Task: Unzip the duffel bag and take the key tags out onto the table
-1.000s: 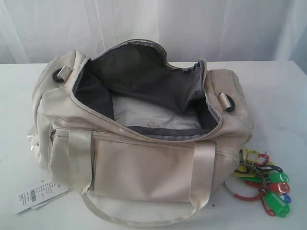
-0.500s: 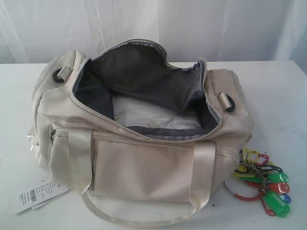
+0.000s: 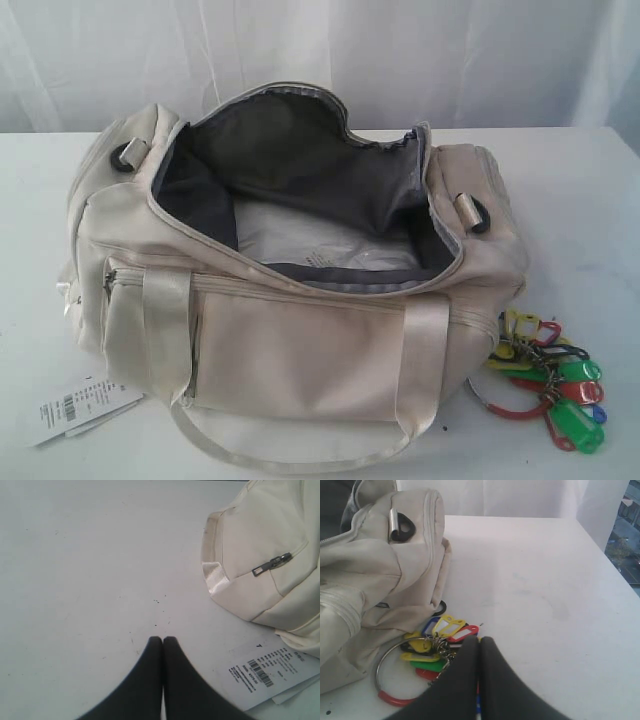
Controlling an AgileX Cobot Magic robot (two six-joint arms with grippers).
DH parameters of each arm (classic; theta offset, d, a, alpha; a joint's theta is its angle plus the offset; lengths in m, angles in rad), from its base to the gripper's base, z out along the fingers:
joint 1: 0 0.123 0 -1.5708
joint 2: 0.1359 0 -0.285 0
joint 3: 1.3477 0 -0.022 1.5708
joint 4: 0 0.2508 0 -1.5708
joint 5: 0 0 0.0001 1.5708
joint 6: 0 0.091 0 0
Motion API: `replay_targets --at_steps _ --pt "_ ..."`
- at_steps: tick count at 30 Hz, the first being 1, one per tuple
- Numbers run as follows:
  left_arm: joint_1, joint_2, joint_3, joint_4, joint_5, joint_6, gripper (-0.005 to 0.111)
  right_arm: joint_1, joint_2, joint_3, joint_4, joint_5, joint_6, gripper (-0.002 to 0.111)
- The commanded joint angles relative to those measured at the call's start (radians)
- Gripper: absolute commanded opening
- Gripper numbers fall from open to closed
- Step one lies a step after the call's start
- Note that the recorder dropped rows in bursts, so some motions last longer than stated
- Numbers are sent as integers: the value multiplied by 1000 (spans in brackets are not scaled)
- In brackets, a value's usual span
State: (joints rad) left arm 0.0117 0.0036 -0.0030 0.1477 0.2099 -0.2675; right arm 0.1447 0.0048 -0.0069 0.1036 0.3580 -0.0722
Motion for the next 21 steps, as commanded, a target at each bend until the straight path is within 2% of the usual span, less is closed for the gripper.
replay_targets --at_steps 1,11,21 --pt "-6 -4 3 -9 -2 -6 0 -6 -5 7 -3 -14 2 0" --pt "-34 -4 3 -11 -2 -6 0 -6 -5 7 -3 -14 2 0" --pt "-34 -4 3 -12 -2 -6 0 -6 -5 7 -3 -14 2 0"
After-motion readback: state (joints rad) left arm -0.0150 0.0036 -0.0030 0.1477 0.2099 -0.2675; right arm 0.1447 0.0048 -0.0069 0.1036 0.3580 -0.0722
